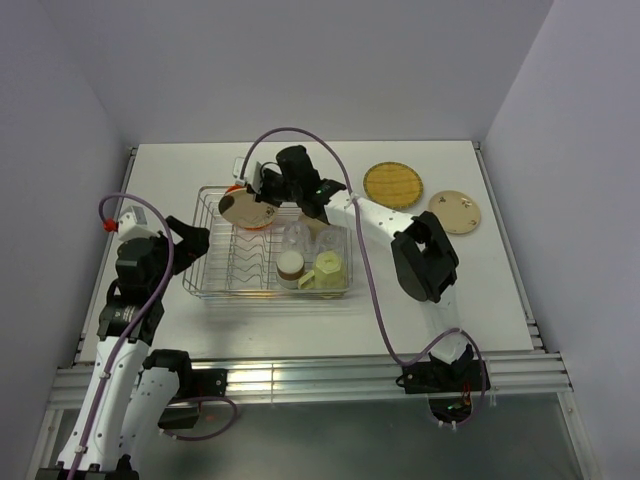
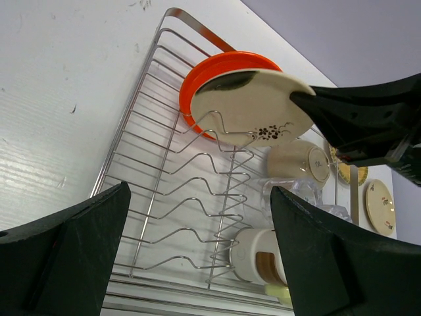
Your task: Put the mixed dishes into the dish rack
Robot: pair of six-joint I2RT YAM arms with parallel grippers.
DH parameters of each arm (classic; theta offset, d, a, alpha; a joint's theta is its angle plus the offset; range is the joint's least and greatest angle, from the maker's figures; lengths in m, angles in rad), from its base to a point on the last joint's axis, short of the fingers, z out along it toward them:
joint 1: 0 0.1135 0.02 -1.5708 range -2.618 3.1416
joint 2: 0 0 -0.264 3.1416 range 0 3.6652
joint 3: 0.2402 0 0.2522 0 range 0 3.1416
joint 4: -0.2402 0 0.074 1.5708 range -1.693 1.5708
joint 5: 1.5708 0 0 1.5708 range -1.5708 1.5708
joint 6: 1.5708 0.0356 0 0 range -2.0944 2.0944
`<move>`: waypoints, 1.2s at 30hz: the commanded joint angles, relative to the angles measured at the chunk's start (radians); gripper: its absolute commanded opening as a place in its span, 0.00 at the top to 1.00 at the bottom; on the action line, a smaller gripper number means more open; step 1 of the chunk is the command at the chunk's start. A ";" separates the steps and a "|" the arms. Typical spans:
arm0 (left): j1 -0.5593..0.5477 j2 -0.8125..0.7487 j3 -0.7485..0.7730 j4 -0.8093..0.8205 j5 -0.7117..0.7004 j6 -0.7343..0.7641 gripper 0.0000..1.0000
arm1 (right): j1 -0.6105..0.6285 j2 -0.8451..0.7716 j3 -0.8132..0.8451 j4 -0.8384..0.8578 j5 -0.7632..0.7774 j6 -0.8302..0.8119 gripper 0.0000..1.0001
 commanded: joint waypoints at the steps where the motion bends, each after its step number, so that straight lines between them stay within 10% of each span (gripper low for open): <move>1: -0.003 0.003 -0.001 0.030 -0.006 0.018 0.06 | 0.013 -0.013 -0.036 0.050 -0.017 -0.008 1.00; 7: -0.003 0.009 0.017 0.024 0.007 0.007 0.05 | 0.017 -0.007 -0.066 0.075 0.010 0.009 0.93; 14: -0.003 0.001 0.043 0.012 -0.001 0.001 0.01 | 0.022 -0.013 -0.066 0.090 0.029 0.032 0.56; 22: -0.001 0.004 0.065 0.059 0.073 -0.016 0.01 | -0.012 -0.139 0.002 -0.017 0.011 0.110 0.50; 36: -0.001 0.135 0.002 0.355 0.389 -0.105 0.01 | -0.641 -0.255 -0.105 -0.309 -0.235 0.869 0.55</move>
